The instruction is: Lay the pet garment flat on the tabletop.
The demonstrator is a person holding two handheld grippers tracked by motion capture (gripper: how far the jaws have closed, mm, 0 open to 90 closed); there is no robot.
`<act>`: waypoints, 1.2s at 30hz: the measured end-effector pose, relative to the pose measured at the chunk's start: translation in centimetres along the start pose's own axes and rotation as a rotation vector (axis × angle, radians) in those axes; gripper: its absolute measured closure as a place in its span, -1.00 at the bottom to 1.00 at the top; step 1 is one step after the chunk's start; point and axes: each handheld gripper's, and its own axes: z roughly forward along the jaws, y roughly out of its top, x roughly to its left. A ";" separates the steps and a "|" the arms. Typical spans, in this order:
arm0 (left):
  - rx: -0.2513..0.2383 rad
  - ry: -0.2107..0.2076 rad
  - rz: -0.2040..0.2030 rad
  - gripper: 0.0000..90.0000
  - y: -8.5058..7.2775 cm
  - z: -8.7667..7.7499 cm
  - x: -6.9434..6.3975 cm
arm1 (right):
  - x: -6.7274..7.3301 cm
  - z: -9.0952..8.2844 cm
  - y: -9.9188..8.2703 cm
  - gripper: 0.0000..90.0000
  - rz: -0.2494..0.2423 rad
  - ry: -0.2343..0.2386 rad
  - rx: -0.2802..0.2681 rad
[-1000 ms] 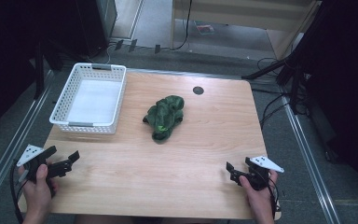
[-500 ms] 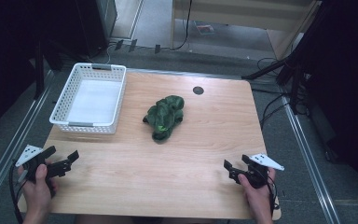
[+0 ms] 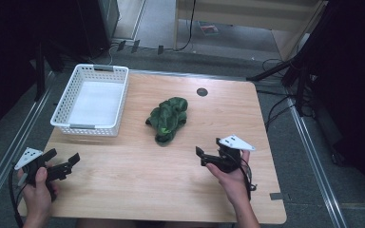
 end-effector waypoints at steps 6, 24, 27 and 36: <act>0.000 0.007 0.003 -1.00 0.0 0.0 -0.1 | 3.0 5.1 2.8 -0.71 -0.042 0.024 0.039; 0.015 0.002 0.024 -1.00 0.0 0.2 -0.3 | 3.2 16.0 4.9 -0.69 0.033 -0.024 0.219; 0.030 -0.011 0.032 -1.00 0.0 0.2 -0.3 | 3.1 17.0 4.0 -0.27 0.018 -0.005 0.277; 0.064 -0.045 0.087 -1.00 0.2 0.3 -1.9 | 3.5 15.0 3.8 0.86 0.011 0.096 0.213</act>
